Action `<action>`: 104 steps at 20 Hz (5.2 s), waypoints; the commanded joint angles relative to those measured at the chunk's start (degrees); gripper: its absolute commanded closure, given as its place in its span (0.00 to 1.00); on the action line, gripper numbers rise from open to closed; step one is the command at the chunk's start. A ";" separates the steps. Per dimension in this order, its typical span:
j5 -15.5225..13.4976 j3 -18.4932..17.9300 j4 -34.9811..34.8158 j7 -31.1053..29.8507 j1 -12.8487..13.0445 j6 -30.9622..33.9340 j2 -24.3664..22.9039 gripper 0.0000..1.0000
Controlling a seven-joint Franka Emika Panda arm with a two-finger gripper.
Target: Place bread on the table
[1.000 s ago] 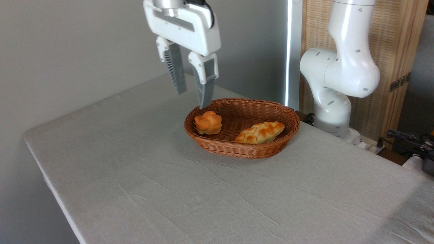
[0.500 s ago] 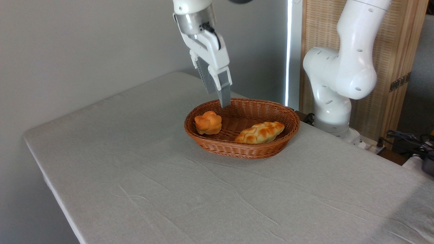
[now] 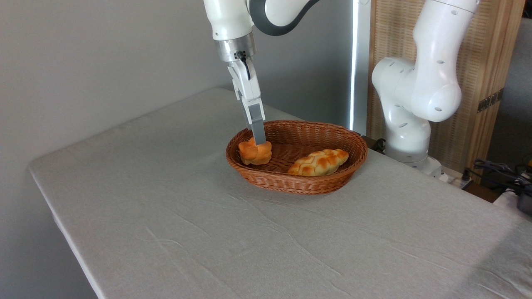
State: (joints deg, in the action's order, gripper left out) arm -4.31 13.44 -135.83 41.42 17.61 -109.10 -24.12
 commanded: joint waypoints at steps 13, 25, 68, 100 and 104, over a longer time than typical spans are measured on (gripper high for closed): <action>0.35 0.44 -4.35 8.24 -0.12 -6.29 2.85 0.12; 0.27 0.44 -4.18 8.15 -0.12 -8.93 2.94 0.72; 3.08 -8.26 24.48 7.89 0.05 -13.59 28.43 0.00; 0.53 -14.16 44.87 -2.22 -11.46 18.31 20.95 0.00; 0.44 -13.53 44.87 -2.13 -11.46 18.40 21.83 0.00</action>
State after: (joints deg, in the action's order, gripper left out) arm -3.34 -0.84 -92.73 39.91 6.95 -92.13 -3.69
